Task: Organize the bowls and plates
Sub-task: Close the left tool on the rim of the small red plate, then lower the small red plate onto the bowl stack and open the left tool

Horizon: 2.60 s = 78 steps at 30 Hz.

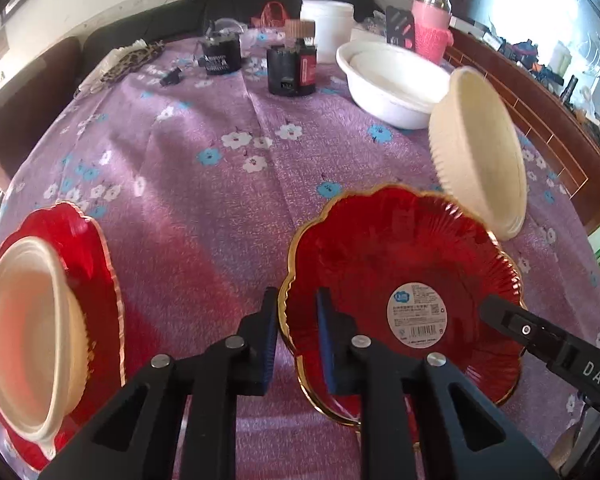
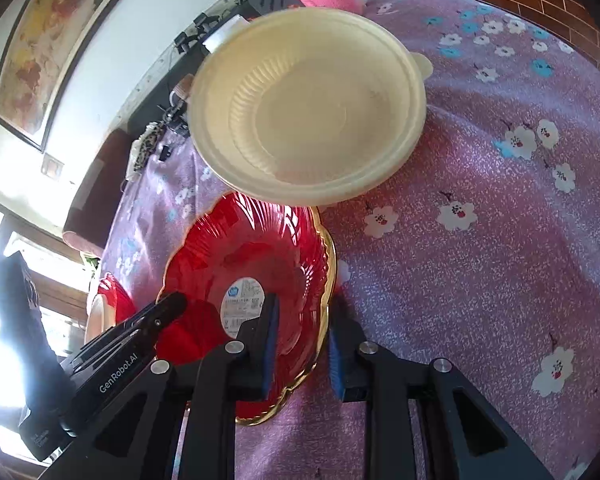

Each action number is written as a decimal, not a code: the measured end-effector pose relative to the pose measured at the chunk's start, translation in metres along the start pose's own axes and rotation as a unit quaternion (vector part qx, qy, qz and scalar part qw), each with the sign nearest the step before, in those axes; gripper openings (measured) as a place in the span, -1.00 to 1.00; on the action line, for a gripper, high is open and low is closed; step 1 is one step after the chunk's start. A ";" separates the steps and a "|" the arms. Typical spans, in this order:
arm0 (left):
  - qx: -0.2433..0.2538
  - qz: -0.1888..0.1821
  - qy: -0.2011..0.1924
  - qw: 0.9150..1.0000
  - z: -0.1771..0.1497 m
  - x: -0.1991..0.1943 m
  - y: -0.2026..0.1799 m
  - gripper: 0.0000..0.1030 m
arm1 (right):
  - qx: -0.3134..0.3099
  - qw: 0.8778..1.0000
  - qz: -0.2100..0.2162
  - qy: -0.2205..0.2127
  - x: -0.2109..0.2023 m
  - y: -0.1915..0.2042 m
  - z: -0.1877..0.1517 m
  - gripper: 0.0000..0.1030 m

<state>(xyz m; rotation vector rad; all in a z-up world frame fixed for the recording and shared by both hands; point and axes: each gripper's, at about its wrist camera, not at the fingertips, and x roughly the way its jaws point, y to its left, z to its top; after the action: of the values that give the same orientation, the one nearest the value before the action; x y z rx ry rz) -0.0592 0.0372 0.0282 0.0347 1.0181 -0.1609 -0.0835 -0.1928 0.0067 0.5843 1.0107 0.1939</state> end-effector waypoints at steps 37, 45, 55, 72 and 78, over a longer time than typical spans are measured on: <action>-0.242 0.048 -0.158 0.956 -0.068 -0.134 0.209 -0.65 | -0.207 0.974 0.086 0.021 0.024 0.217 -0.060 -0.61; -0.270 0.046 -0.132 0.953 -0.079 -0.110 0.237 -0.65 | -0.218 0.973 0.067 0.046 0.061 0.235 -0.064 -0.61; -0.285 0.040 -0.115 0.951 -0.081 -0.094 0.253 -0.65 | -0.223 0.971 0.055 0.065 0.086 0.240 -0.067 -0.61; -0.270 0.070 -0.175 0.944 -0.081 -0.133 0.238 0.36 | -0.236 0.970 0.057 0.027 0.066 0.240 -0.067 -0.17; -0.248 0.111 -0.217 0.937 -0.084 -0.162 0.219 0.56 | -0.241 0.968 0.068 -0.010 0.036 0.227 -0.066 0.17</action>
<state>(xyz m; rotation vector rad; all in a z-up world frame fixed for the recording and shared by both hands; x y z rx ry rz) -0.1806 0.2816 0.1121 -0.3342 0.5816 0.2890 -0.0949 0.0358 0.0777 0.2098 0.8626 0.5379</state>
